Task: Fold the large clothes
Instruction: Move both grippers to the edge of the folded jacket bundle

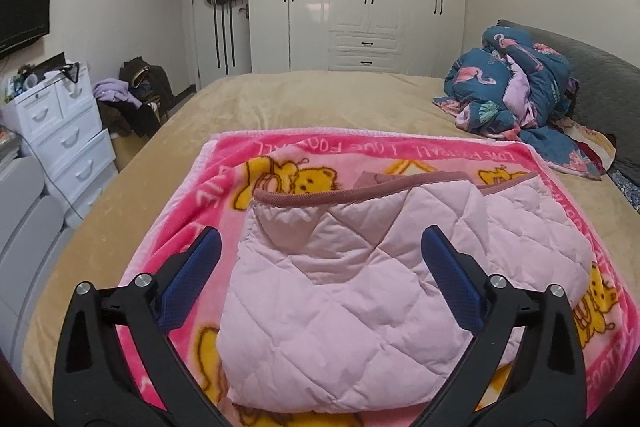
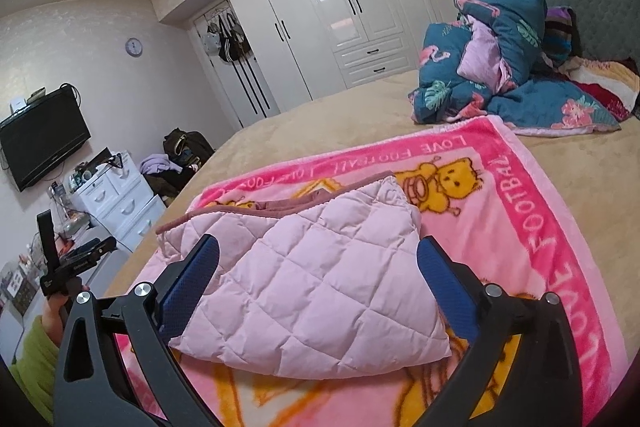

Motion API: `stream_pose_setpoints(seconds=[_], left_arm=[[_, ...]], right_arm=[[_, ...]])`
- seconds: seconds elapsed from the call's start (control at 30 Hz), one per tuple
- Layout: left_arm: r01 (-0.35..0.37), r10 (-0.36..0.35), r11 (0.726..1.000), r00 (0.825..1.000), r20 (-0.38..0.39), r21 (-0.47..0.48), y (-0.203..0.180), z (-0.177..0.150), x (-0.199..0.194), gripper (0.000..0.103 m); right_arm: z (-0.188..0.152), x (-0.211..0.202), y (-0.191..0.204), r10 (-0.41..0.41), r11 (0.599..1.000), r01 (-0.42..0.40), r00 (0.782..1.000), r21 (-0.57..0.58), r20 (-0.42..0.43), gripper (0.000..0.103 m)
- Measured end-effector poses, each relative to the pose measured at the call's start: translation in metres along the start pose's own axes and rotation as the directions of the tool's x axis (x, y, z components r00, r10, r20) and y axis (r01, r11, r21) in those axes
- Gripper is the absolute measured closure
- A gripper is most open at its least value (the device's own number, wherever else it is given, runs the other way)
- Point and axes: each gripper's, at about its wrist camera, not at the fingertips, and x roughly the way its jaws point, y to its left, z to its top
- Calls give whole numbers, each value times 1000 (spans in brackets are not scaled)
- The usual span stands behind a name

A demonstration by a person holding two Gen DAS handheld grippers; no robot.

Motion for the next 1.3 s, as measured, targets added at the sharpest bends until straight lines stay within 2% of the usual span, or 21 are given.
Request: stream_pose_setpoints(seconds=[0.4,0.57,0.83,0.97,1.23,1.3], left_arm=[[-28,28,1000,1000,12,-1,13,-12,-22,9],[-52,51,998,998,-29,-25,28,-31,-19,9],[-88,76,993,988,-136,-84,56,-74,0,9],[-79,61,992,983,-174,-99,63,-89,9,9],[2,-46,986,964,-263,-165,74,-104,48,9],[7,-55,985,958,-281,-170,74,-105,58,9]], right_arm=[[-5,-14,9,-22,997,24,1000,-69,20,4],[-13,-9,9,-47,994,47,999,-97,0,4],[-31,13,4,-90,988,82,994,-130,-56,4],[-44,30,-1,-116,984,99,987,-149,-109,4],[-60,72,-19,-175,976,144,964,-164,-201,4],[-60,86,-24,-189,974,154,957,-166,-222,4]])
